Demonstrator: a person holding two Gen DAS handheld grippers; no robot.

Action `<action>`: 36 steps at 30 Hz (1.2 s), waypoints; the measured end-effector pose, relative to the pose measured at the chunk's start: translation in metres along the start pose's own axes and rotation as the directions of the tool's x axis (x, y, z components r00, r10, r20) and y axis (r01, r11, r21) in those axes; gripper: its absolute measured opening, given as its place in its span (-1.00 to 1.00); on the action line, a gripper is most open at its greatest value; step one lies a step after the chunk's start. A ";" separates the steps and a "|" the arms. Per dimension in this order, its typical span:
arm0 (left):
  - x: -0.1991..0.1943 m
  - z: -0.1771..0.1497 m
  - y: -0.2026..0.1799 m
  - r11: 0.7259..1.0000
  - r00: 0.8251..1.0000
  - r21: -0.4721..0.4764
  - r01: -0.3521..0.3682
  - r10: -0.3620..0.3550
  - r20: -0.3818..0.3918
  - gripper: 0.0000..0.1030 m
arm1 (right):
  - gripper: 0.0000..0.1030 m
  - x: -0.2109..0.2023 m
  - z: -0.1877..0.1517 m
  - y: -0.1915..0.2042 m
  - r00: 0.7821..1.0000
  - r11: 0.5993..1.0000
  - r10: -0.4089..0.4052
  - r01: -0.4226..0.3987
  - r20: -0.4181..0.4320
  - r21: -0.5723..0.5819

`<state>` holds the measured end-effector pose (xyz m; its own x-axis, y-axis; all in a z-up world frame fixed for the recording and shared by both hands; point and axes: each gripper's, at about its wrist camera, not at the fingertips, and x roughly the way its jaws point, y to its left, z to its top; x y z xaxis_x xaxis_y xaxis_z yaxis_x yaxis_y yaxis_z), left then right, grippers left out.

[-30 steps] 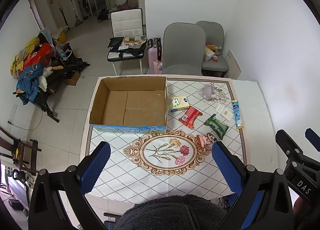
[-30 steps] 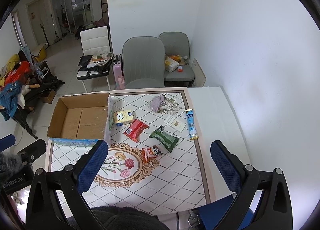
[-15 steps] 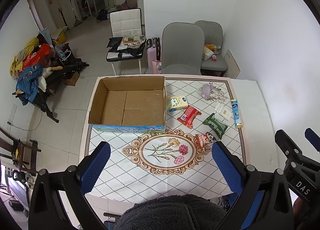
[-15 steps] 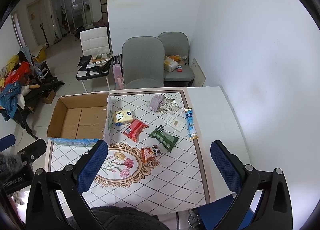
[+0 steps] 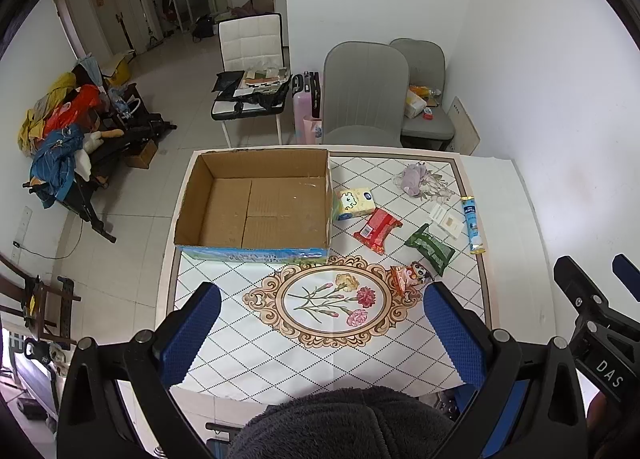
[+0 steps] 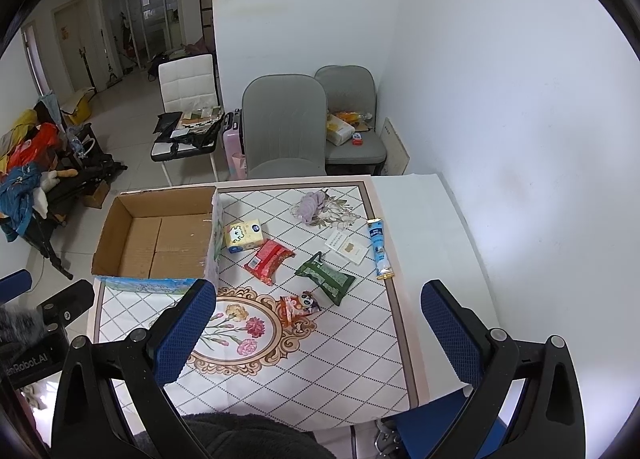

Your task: Organize soft objects

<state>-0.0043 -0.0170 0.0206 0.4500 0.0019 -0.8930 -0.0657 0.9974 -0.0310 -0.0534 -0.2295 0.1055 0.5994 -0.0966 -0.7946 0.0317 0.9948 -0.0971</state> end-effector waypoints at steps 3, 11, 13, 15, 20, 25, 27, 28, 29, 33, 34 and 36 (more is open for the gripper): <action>0.000 0.000 0.001 1.000 1.000 0.000 0.001 -0.001 -0.001 1.00 | 1.00 0.001 0.002 0.002 1.000 1.000 0.002 -0.002 -0.004 0.004; 0.002 0.001 0.001 1.000 1.000 0.003 0.001 -0.001 -0.007 1.00 | 1.00 0.003 0.003 0.003 1.000 1.000 0.002 -0.002 -0.003 0.003; 0.002 0.000 0.001 1.000 1.000 0.002 0.001 -0.001 -0.007 1.00 | 1.00 0.004 0.003 0.003 1.000 1.000 0.000 0.000 -0.004 0.004; 0.003 0.000 0.000 1.000 1.000 0.002 0.002 -0.002 -0.011 1.00 | 1.00 0.006 0.003 0.003 1.000 1.000 0.000 0.000 -0.007 0.007; 0.022 0.009 -0.005 1.000 0.999 0.008 0.019 -0.019 -0.042 1.00 | 1.00 0.028 0.008 -0.003 0.999 1.000 0.007 -0.006 -0.045 0.027; 0.079 0.022 -0.025 0.998 0.991 0.030 0.048 -0.044 -0.125 1.00 | 1.00 0.092 0.011 -0.027 0.990 0.999 0.002 0.005 -0.141 0.051; 0.118 0.025 -0.040 0.996 0.982 0.075 0.049 -0.035 -0.183 1.00 | 1.00 0.127 0.012 -0.036 0.983 0.999 0.020 -0.015 -0.183 0.031; 0.135 0.024 -0.048 0.993 0.978 0.098 0.061 -0.040 -0.204 1.00 | 1.00 0.149 0.012 -0.041 0.976 1.000 0.021 -0.018 -0.219 0.016; 0.155 0.023 -0.056 0.991 0.975 0.127 0.051 -0.022 -0.223 1.00 | 1.00 0.179 0.011 -0.045 0.966 0.999 0.036 -0.037 -0.255 0.000; 0.244 0.012 -0.088 0.973 0.940 0.227 0.039 0.041 -0.339 1.00 | 1.00 0.276 0.005 -0.056 0.933 0.997 0.033 -0.058 -0.357 -0.058; 0.257 0.011 -0.092 0.971 0.932 0.235 0.045 0.044 -0.359 1.00 | 1.00 0.307 0.001 -0.056 0.919 0.995 0.029 -0.066 -0.394 -0.079; 0.295 0.003 -0.106 0.965 0.911 0.259 0.048 0.064 -0.407 1.00 | 1.00 0.359 -0.007 -0.057 0.890 0.991 0.049 -0.100 -0.453 -0.090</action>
<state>0.1384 -0.1214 -0.2380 0.0428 0.0358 -0.9984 0.1895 0.9809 0.0433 0.1543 -0.3206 -0.1782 0.1726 -0.0525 -0.9836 -0.1011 0.9924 -0.0707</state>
